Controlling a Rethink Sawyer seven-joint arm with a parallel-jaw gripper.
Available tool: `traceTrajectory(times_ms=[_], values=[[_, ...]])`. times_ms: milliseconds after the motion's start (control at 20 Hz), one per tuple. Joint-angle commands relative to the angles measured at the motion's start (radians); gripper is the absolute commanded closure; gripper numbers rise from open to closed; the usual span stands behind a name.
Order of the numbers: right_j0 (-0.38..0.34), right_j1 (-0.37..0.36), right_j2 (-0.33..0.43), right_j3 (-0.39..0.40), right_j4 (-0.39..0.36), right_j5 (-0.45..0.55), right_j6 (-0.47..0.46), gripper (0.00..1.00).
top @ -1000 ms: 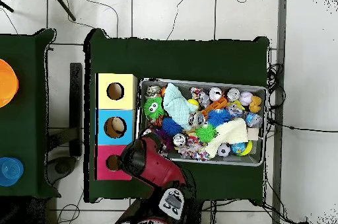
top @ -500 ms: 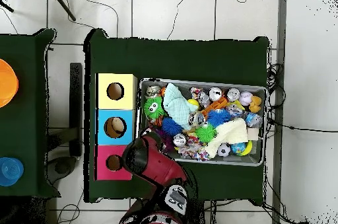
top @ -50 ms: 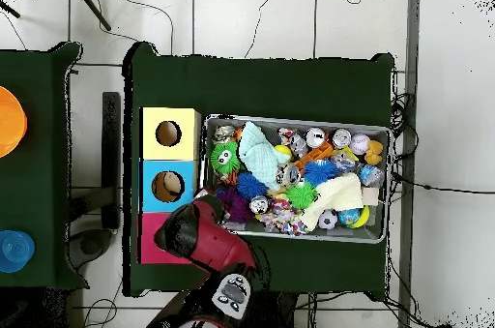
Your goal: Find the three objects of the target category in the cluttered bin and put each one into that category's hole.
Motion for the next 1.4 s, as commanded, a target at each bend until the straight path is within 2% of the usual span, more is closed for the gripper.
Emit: traceTrajectory(times_ms=[50,250,550,900,1150,1400], values=[[0.040,0.049,0.015,-0.114,0.086,0.149,0.201,0.00],[0.040,0.051,0.019,-0.111,0.095,0.137,0.201,0.00],[-0.017,0.059,0.069,-0.083,0.057,0.057,0.192,0.00],[-0.155,0.054,0.151,-0.010,-0.069,-0.061,0.184,0.00],[-0.281,-0.004,0.243,0.061,-0.197,-0.086,0.172,0.00],[-0.374,-0.063,0.334,0.117,-0.312,-0.069,0.157,0.00]])
